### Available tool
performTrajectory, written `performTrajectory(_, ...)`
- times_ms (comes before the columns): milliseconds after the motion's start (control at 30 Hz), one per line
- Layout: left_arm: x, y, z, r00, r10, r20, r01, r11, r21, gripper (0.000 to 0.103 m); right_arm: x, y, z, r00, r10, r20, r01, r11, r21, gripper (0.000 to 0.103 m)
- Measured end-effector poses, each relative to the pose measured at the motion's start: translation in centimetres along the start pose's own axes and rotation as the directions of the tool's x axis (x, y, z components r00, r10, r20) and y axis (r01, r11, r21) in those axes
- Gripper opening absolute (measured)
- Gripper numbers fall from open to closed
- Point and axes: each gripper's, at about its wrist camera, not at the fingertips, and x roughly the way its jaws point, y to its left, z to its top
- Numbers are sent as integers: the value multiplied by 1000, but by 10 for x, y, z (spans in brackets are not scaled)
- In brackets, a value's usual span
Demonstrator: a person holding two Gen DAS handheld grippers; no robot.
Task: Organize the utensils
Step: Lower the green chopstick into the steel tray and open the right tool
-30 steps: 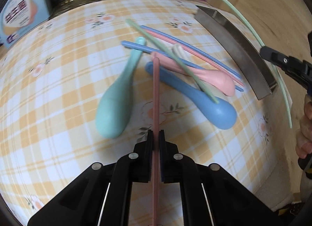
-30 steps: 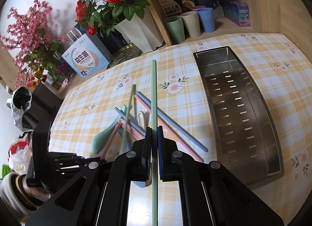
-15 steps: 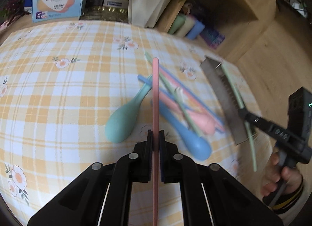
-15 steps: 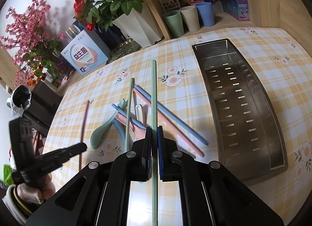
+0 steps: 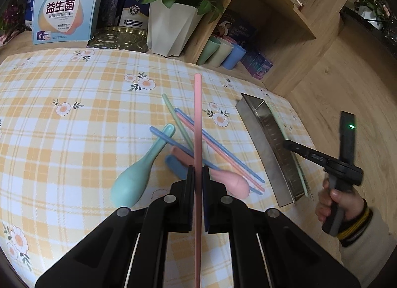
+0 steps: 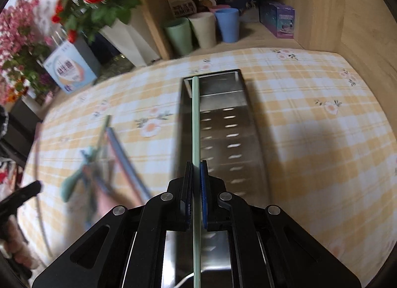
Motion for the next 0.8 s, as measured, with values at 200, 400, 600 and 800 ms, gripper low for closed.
performTrajectory(200,2,3,3,1000,7,5,-7,1000,3,6,22,-8,0,999,27,-42,-26,999,43,6)
performTrajectory(400,4,6,5,1000,11,4,-11,1000,-13,6,31,-5,-4,997,35,-62,-31,997,64,6)
performTrajectory(600,5,7,5,1000,3,4,-3,1000,-17,6,37,-6,-6,996,48,-80,-40,995,96,6)
performTrajectory(800,6,4,4,1000,2,2,-1,1000,-18,6,35,-5,-7,995,51,-83,-42,993,107,6)
